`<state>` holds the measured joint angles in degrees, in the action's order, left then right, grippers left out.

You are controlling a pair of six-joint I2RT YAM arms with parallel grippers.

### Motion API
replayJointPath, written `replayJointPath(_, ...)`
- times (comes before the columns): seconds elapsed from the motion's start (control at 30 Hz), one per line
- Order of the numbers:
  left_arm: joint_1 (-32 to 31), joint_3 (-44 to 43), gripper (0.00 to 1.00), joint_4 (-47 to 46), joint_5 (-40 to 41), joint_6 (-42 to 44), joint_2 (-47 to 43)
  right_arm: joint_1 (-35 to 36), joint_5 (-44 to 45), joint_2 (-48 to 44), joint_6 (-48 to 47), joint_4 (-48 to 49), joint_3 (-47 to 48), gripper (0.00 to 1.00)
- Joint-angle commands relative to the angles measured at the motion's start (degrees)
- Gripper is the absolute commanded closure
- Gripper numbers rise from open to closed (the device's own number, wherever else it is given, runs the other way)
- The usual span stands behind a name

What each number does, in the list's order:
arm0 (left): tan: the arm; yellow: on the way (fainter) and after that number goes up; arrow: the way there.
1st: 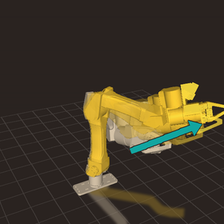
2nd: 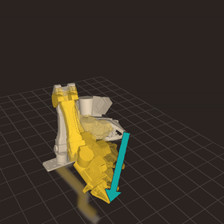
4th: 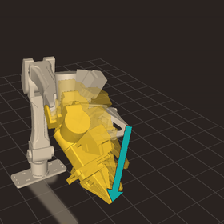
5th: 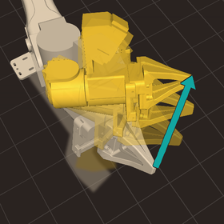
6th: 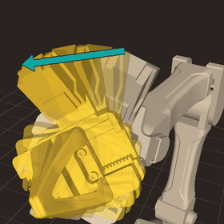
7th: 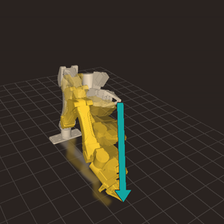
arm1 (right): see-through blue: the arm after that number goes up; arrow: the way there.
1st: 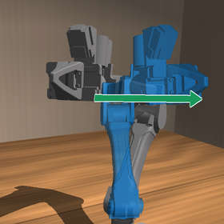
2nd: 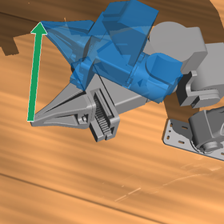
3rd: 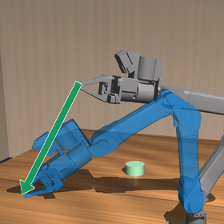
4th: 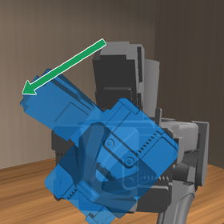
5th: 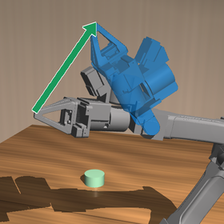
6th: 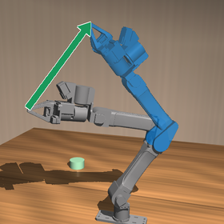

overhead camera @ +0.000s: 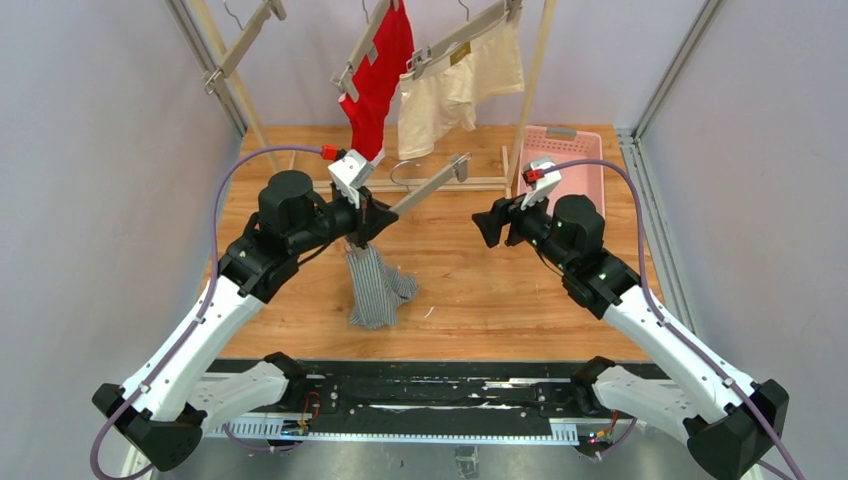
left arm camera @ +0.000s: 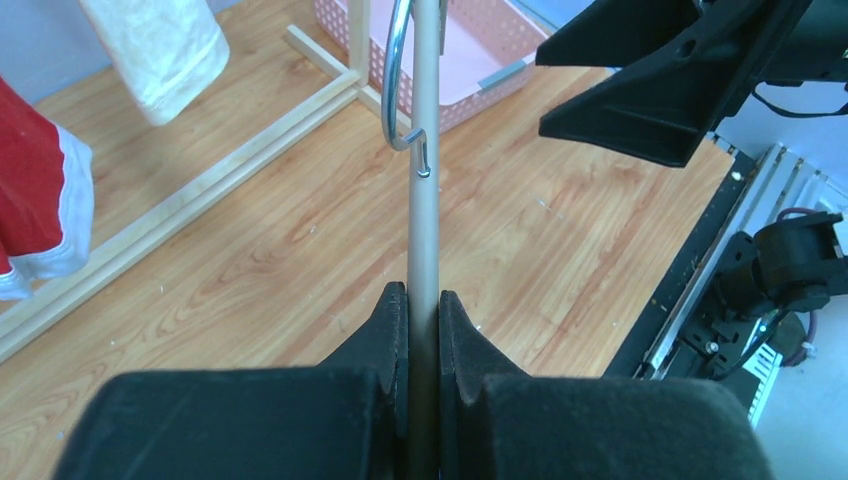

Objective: Remove the underwear clipped to the hanger

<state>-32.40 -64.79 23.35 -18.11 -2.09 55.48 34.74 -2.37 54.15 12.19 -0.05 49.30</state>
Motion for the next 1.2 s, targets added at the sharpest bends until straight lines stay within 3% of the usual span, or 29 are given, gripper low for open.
replayJointPath(0.0, -0.56, 1.71, 1.00, -7.55, -1.98, -2.26, -1.86, 0.77, -6.43, 0.38, 0.94, 4.13, 1.80, 0.28)
replayJointPath(0.23, -0.56, 12.82, 1.00, -26.00, -7.68, -14.28, -7.91, 0.77, -11.69, 1.20, 5.66, 17.29, -0.28, 0.26)
replayJointPath(0.57, -0.56, 18.39, 1.00, -42.77, -9.19, -24.18, -11.77, 0.74, -23.29, 9.88, 17.63, 39.94, -1.04, 0.27)
replayJointPath(0.93, -0.56, 24.41, 1.00, -57.16, -5.58, -30.16, -12.27, 0.76, -27.06, 9.50, 20.42, 45.66, -0.38, 0.26)
replayJointPath(1.17, -0.56, 24.71, 1.00, -61.00, -5.19, -32.66, -9.90, 0.74, -29.50, 10.15, 23.00, 50.31, 0.37, 0.28)
